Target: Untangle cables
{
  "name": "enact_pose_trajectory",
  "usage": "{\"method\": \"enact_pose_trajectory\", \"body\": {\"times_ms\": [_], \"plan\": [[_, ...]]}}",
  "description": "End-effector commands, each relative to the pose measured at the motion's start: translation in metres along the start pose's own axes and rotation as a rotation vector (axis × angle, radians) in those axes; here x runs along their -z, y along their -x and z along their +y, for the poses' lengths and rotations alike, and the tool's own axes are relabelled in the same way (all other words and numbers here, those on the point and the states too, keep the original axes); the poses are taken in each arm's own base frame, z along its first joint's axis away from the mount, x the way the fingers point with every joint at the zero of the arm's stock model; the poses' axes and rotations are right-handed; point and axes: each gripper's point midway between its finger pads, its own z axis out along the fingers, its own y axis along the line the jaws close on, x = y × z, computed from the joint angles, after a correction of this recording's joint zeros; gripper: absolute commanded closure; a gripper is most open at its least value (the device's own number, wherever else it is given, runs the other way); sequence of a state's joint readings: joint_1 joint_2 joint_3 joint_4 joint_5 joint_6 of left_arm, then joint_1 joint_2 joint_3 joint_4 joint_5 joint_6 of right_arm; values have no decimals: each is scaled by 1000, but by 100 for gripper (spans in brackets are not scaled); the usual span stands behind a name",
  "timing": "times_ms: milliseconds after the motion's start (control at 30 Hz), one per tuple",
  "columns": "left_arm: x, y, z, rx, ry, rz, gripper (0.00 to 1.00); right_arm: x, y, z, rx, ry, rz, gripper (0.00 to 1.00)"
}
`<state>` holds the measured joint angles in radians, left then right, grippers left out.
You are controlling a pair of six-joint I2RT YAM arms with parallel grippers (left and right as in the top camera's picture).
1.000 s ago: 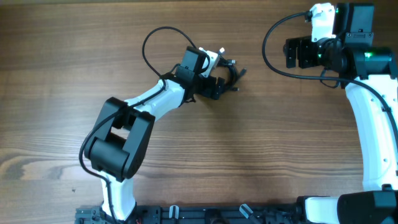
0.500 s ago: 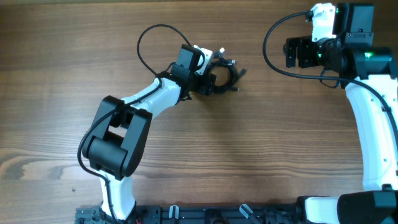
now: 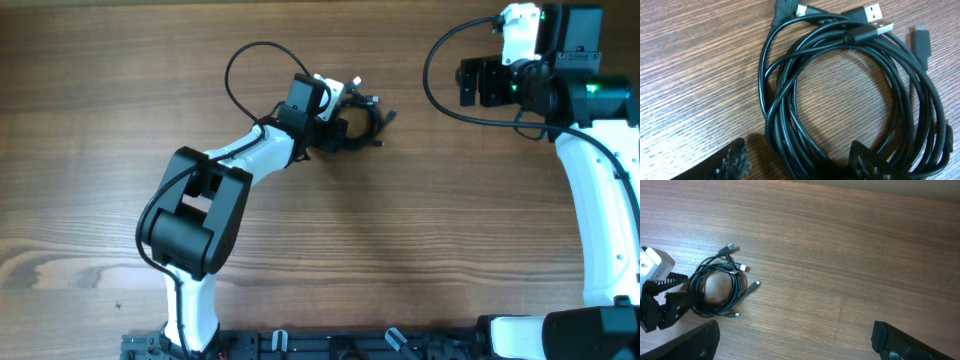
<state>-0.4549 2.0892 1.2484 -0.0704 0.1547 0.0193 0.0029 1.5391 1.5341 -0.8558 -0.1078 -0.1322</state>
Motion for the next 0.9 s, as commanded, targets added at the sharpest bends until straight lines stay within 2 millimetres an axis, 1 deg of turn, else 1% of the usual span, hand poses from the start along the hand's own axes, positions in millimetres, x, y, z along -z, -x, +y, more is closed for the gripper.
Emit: {"method": "enact_pose_trajectory", "body": {"times_ms": [0,33,67,167,200,233,300,333,367,467,500,567,700,733,800,867], "plan": [[-9,-4,-11,-15,-25,8,40,-4,2,-3,-15,-5,2,0],[-10,-4,-13,-18,-28,9,48,-4,2,-3,-15,-5,1,0],[-10,-5,-18,-24,-32,11,53,-4,3,-3,-14,-5,0,0],[-11,-6,-28,-40,-44,13,61,-4,3,-3,-14,-5,0,0],[-11,-5,-34,-49,-51,11,72,-4,3,-3,-14,-5,0,0],[-11,-4,-36,-54,-54,9,75,-4,2,-3,-14,-5,1,0],[-10,0,-39,-58,-57,3,78,-4,2,-3,-15,-5,3,0],[-9,2,-39,-58,-57,-1,84,-4,2,-3,-15,-6,3,0],[-8,3,-39,-58,-57,-3,96,-4,2,-4,-15,-8,3,0],[-2,11,-39,-61,-49,-23,96,-4,0,-7,-17,-28,12,0],[1,15,-34,-62,-18,-34,96,-4,-1,-10,-26,-45,16,0],[15,27,-21,-62,75,-66,96,-3,-5,-14,-34,-74,34,0],[46,50,-12,-50,111,-118,96,-3,-5,-14,-44,-73,34,0],[56,54,-7,-41,120,-122,96,-3,-6,-14,-42,-73,38,0],[80,61,6,-16,141,-130,96,-8,-10,-14,-45,-70,53,0],[109,74,18,6,161,-164,96,-20,-18,-12,-70,-55,96,0]]}}
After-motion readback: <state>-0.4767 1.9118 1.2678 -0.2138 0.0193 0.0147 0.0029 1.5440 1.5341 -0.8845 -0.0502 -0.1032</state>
